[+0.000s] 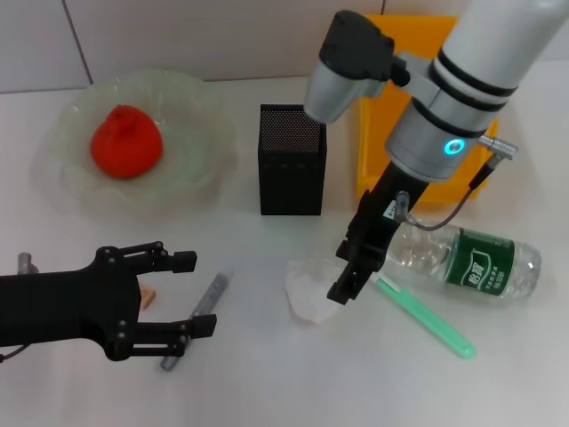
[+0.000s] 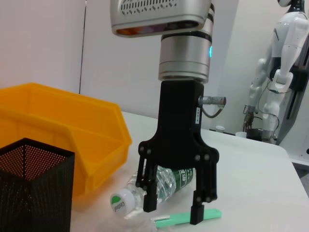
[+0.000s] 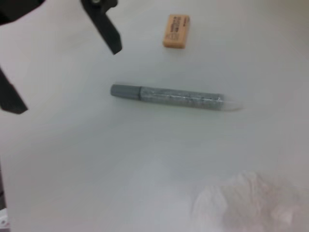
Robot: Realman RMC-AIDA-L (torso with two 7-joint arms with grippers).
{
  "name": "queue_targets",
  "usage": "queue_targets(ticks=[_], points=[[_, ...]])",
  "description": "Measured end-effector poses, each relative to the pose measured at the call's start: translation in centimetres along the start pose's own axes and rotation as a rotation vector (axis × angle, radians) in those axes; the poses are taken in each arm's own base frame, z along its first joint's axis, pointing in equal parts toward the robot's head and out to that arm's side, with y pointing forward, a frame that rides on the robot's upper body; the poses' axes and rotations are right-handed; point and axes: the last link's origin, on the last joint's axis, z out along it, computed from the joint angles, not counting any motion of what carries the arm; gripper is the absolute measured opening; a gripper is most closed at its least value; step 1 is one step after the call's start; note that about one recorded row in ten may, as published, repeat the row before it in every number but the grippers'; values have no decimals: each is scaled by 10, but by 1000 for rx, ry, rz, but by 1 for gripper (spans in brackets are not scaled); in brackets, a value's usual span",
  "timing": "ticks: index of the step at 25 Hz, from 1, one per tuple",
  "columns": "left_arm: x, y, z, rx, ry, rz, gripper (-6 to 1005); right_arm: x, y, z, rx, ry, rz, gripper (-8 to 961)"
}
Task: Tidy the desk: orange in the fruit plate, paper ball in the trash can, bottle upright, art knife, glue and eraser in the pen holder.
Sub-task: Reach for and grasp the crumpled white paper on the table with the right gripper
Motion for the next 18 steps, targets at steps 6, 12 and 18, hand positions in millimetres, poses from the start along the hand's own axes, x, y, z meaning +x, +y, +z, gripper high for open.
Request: queue_targets(ticks=[6, 12, 18], points=[[0, 1, 1, -4, -2, 0, 821, -8, -2, 6, 46, 5, -29, 708], [-1, 1, 1, -4, -2, -1, 820, -11, -4, 8, 63, -16, -30, 708], [0, 1, 0, -3, -2, 1, 820, -14, -2, 17, 31, -62, -30, 708]])
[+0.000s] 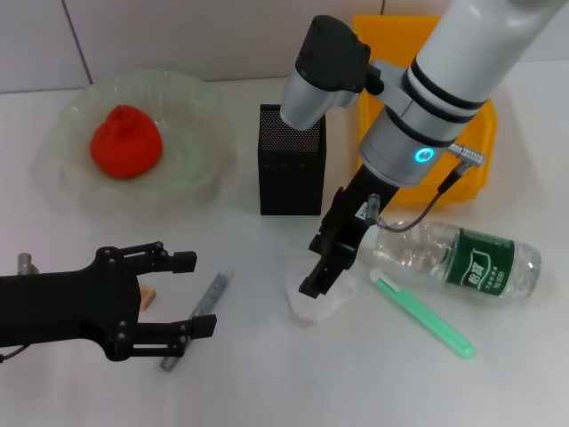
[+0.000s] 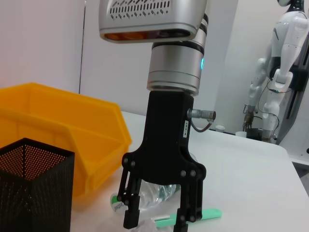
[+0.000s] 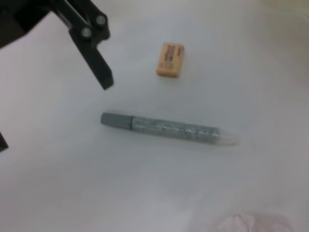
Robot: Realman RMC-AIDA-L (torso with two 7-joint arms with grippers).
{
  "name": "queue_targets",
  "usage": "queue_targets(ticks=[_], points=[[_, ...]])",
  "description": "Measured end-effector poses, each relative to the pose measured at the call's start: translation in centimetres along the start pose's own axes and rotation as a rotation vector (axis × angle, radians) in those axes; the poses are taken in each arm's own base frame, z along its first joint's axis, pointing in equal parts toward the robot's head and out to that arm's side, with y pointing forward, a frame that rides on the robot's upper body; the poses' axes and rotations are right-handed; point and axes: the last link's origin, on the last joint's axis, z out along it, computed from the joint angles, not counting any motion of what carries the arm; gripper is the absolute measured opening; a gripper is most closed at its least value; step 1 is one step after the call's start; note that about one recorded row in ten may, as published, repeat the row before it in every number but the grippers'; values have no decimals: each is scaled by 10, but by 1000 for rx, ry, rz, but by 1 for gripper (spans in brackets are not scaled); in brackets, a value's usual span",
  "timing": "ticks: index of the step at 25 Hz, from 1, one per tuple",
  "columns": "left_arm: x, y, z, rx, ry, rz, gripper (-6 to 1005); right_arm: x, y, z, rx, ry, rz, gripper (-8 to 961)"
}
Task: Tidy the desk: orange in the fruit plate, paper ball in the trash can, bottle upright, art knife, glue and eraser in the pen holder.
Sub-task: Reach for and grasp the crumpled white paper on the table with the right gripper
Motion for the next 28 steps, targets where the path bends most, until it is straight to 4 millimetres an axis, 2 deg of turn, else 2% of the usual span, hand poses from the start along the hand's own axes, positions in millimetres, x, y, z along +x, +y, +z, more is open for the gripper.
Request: queue_targets(ticks=[28], points=[[0, -1, 1, 2, -2, 3, 817, 12, -5, 16, 1, -19, 51, 686]])
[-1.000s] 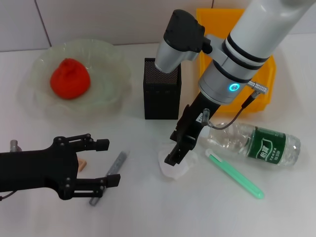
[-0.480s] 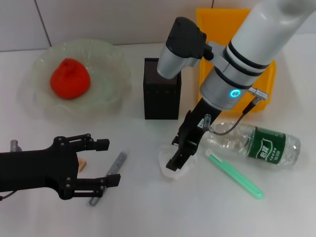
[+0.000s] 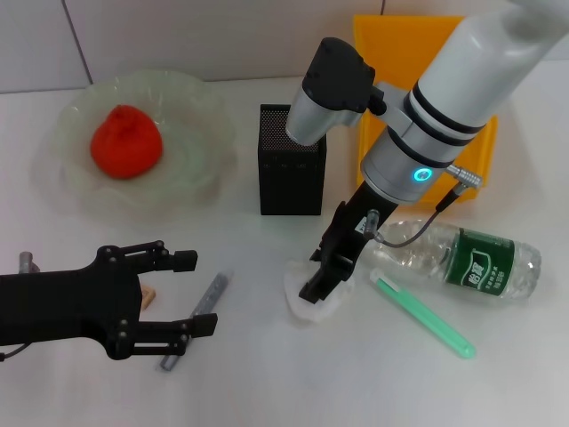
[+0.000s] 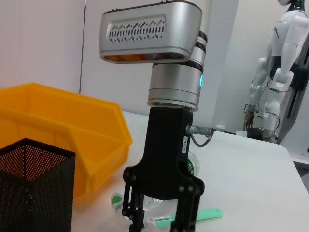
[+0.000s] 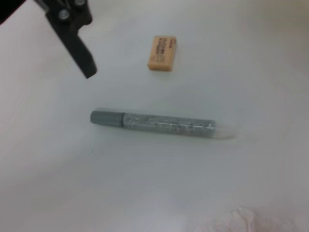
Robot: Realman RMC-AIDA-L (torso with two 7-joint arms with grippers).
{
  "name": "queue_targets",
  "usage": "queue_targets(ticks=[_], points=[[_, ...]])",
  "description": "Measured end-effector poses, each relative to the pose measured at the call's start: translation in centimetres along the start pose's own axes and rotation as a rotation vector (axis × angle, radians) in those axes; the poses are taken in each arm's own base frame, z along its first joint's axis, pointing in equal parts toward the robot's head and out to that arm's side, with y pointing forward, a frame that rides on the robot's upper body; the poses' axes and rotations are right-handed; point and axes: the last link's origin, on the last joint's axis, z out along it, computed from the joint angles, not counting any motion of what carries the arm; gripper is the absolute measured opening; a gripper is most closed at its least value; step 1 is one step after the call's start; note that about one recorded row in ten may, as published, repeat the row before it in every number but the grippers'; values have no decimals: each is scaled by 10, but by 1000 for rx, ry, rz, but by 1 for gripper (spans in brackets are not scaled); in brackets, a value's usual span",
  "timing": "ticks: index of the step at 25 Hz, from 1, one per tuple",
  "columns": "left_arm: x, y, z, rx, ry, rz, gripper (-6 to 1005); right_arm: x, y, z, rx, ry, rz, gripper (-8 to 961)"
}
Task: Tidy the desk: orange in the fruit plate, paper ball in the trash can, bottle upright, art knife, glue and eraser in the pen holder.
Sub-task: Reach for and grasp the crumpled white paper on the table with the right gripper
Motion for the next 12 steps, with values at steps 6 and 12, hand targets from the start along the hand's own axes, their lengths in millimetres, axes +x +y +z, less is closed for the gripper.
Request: queue_targets(ticks=[6, 12], points=[[0, 0, 0, -1, 0, 0, 816, 0, -2, 0, 10, -15, 25, 433], [0, 0, 1, -1, 1, -4, 816, 2, -3, 0, 11, -21, 34, 284]])
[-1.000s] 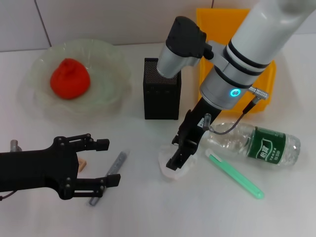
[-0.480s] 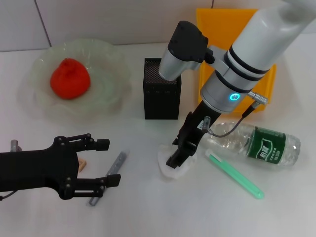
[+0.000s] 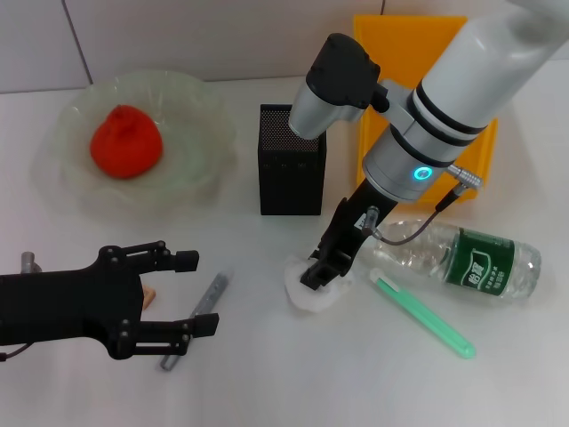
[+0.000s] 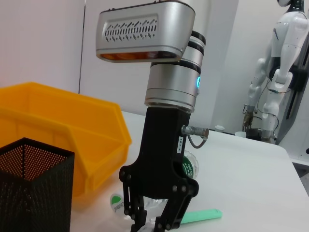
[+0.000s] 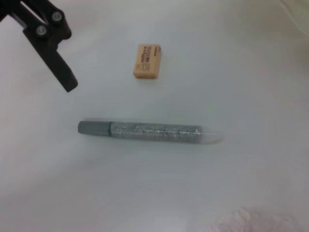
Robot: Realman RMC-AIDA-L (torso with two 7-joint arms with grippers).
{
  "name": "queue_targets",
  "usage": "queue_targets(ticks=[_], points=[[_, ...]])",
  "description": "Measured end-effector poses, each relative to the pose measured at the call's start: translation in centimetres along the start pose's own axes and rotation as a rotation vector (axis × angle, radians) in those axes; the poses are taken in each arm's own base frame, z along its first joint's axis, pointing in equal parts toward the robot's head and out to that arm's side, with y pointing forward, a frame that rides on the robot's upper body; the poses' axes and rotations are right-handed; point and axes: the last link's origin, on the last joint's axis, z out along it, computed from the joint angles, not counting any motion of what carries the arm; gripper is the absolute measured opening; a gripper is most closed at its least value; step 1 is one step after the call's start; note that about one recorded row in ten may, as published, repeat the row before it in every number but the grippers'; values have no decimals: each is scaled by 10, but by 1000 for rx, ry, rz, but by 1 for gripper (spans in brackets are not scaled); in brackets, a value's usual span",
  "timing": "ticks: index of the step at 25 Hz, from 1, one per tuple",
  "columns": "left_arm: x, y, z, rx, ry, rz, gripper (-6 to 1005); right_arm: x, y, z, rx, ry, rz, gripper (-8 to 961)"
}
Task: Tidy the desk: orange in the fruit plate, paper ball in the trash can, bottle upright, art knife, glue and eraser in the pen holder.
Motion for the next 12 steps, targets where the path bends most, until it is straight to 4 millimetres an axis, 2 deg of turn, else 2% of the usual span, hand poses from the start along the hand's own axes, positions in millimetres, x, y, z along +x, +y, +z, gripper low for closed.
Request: queue_targets(ticks=[4, 12], points=[[0, 0, 1, -2, 1, 0, 815, 2, -1, -2, 6, -13, 17, 264], [-1, -1, 2, -1, -6, -5, 814, 5, -2, -19, 36, -76, 28, 220]])
